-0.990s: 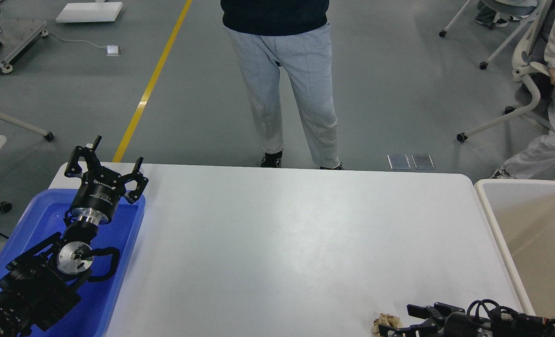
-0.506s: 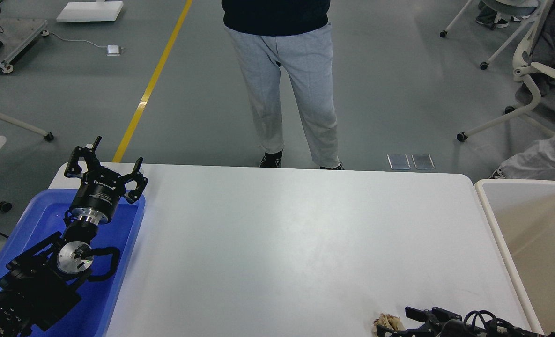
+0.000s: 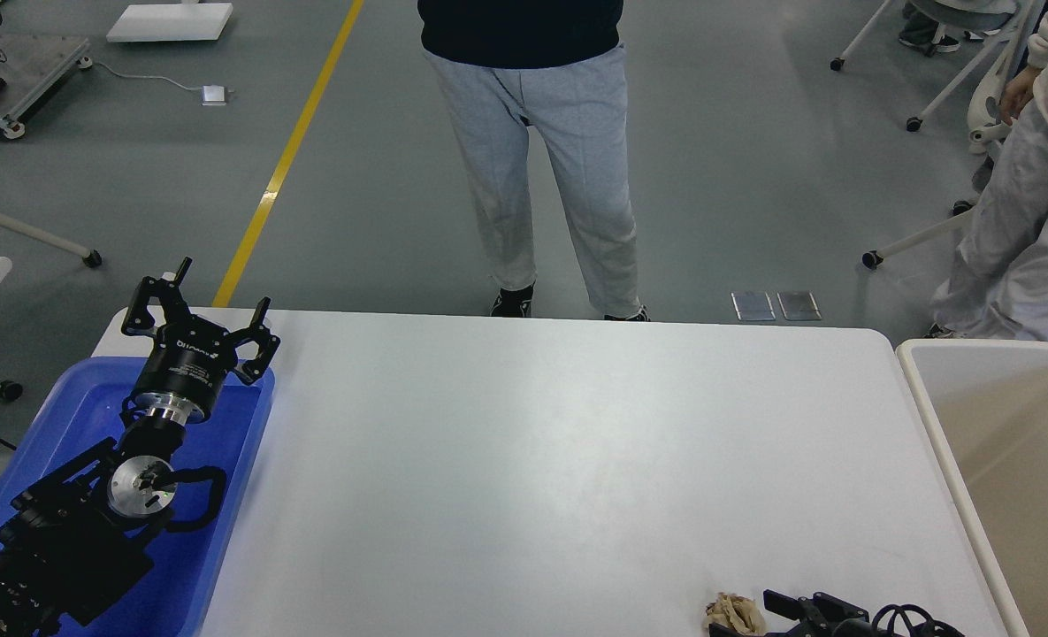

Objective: Tidy desktop
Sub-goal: 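Close the right gripper on the crumpled tan wrapper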

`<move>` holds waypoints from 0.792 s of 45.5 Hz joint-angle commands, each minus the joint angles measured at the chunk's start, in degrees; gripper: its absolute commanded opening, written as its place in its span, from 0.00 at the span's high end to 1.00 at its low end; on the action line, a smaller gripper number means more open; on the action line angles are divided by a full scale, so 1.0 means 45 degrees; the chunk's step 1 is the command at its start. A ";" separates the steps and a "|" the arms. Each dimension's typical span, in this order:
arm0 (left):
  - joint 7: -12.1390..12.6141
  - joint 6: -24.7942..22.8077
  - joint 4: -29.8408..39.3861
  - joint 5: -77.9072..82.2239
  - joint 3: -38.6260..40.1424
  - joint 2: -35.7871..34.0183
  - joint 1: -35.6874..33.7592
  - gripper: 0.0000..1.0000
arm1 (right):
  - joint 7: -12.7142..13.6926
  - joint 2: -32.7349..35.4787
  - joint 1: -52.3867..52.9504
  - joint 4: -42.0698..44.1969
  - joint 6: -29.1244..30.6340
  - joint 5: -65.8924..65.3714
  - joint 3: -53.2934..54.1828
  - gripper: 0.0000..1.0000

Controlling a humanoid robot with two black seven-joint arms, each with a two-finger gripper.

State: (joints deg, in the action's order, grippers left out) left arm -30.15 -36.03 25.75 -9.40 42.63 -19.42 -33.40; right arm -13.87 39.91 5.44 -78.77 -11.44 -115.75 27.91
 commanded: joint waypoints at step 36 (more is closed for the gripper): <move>0.0000 0.0000 -0.0001 0.0000 0.0000 0.0000 -0.0001 0.00 | -0.0160 -0.0589 0.0315 0.1430 -0.1325 0.0059 -0.1340 1.00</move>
State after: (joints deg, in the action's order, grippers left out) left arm -30.15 -36.03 25.75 -9.41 42.63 -19.42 -33.40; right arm -14.51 37.16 6.27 -72.95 -16.97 -115.47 23.53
